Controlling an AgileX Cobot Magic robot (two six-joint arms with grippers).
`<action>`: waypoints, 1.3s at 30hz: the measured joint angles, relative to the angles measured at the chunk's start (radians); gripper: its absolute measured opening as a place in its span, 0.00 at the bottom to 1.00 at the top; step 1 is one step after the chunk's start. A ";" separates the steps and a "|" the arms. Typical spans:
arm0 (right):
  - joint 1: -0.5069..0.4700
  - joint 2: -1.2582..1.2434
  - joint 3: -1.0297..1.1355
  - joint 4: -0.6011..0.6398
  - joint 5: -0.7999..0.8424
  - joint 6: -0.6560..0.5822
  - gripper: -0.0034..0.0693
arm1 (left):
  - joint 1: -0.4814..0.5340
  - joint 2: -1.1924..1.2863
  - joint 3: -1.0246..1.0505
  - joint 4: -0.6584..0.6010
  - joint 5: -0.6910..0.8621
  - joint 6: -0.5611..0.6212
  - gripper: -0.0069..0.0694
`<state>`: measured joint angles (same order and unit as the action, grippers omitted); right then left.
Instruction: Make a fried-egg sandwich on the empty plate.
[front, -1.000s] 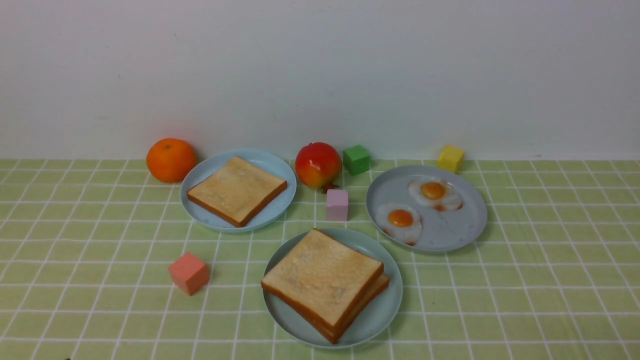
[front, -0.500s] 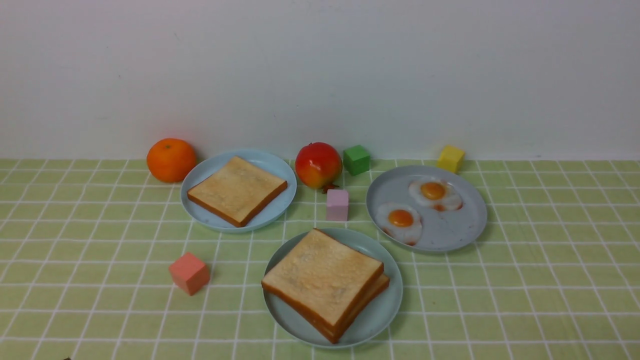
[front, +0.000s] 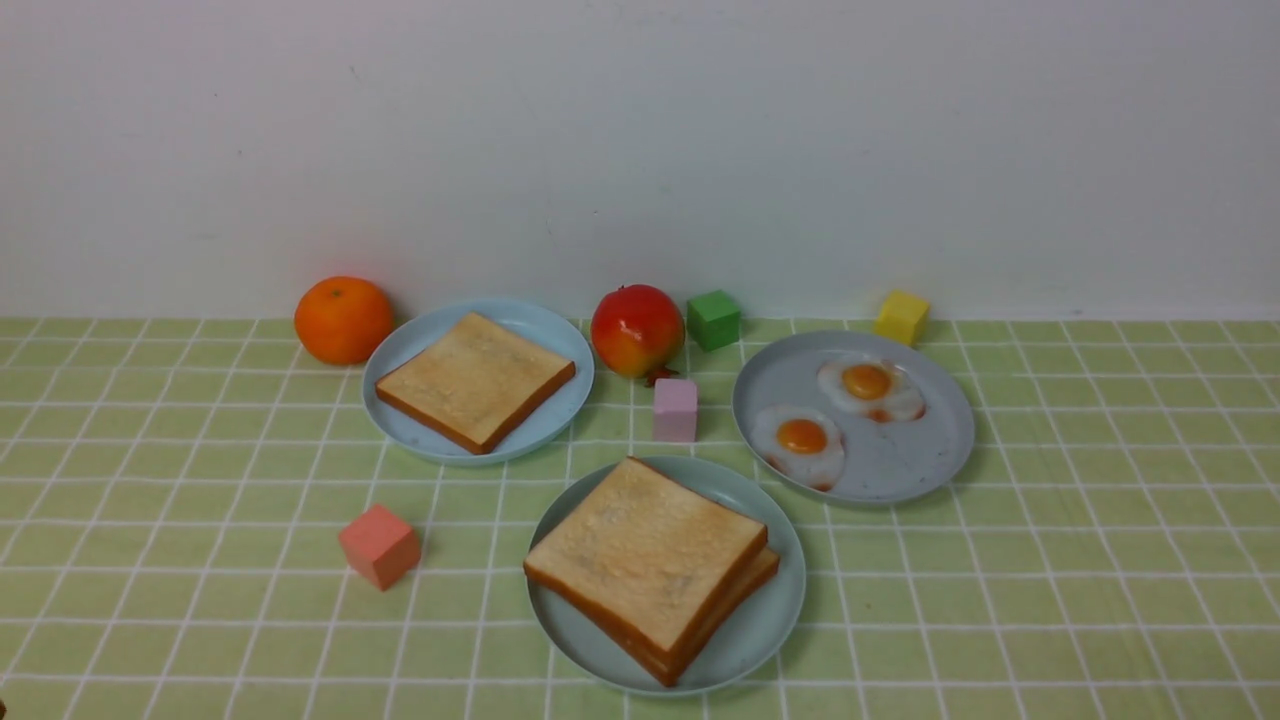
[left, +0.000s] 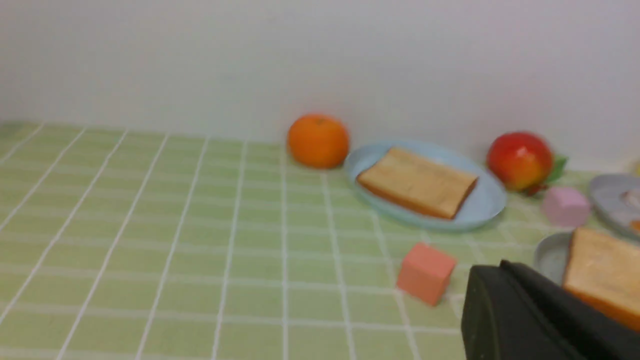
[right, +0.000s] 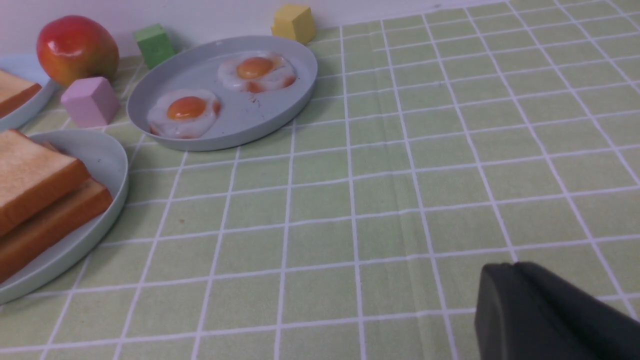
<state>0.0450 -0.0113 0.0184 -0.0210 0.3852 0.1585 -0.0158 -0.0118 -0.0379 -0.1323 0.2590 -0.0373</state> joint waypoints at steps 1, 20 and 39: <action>0.000 0.000 0.000 0.000 0.000 0.000 0.09 | 0.020 0.000 0.026 -0.011 0.003 -0.002 0.07; 0.000 0.000 0.000 0.000 0.000 0.000 0.11 | 0.055 0.000 0.069 -0.021 0.132 -0.051 0.07; 0.000 0.000 0.000 0.000 0.000 0.000 0.11 | 0.055 0.000 0.069 -0.021 0.132 -0.051 0.07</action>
<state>0.0450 -0.0113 0.0184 -0.0210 0.3852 0.1585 0.0393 -0.0118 0.0308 -0.1530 0.3913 -0.0887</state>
